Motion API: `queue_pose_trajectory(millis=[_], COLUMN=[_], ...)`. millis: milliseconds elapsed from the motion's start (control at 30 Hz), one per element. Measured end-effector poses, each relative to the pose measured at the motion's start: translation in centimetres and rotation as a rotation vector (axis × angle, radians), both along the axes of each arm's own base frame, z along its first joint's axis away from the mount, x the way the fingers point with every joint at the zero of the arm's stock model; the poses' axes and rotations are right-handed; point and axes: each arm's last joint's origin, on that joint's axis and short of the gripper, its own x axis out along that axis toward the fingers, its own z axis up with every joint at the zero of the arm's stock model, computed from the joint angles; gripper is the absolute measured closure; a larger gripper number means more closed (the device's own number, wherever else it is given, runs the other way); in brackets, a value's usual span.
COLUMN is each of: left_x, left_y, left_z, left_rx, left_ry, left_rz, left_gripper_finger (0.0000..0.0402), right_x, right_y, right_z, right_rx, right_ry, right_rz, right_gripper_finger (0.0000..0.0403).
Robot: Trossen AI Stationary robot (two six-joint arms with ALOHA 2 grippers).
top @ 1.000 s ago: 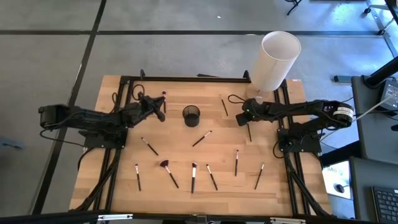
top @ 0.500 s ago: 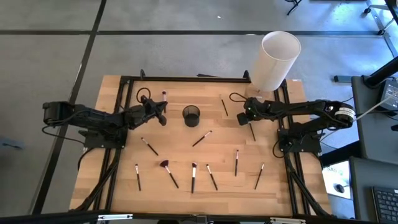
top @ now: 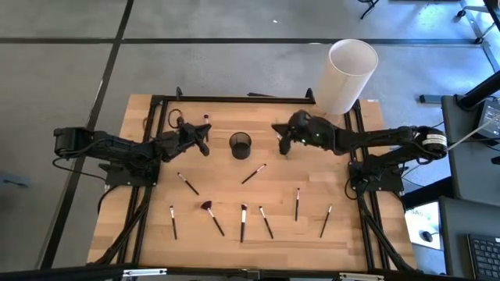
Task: Put items in baskets/containers
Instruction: Put the black eyeshadow brush into the black pen holder
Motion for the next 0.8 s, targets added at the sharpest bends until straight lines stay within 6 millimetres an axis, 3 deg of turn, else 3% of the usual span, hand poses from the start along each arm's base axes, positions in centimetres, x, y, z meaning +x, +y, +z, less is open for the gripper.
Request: queue_pose_trajectory(millis=[167, 233, 400, 533, 667, 800], left_x=[-0.4, -0.4, -0.4, -0.5, -0.4, -0.7], left_y=[0.4, 0.5, 0.7, 1.0, 0.6, 0.7], left_z=[2.4, 2.6, 1.5, 0.9, -1.1, -1.5], left_rx=[0.192, 0.202, 0.160, 0.119, 0.024, 0.005], left_ry=[-0.122, -0.140, -0.041, 0.004, 0.164, 0.203], left_rz=[0.036, 0.045, 0.051, 0.113, 0.066, 0.146], left_gripper_finger=[0.0373, 0.0373, 0.0373, 0.0373, 0.0373, 0.0373], right_x=[2.3, 3.8, 9.0, 12.6, 13.9, 14.3], right_y=[-0.8, -1.2, -2.3, -2.4, -1.7, -1.6], right_z=[2.0, 1.9, 0.8, -0.6, -1.7, -3.3], right_rx=[-0.200, -0.227, -0.272, -0.376, -0.422, -0.440], right_ry=[-0.291, -0.338, -0.349, -0.259, -0.213, -0.176], right_rz=[-0.057, -0.062, -0.013, 0.013, -0.004, -0.035], right_gripper_finger=[0.0401, 0.0401, 0.0401, 0.0401, 0.0402, 0.0402])
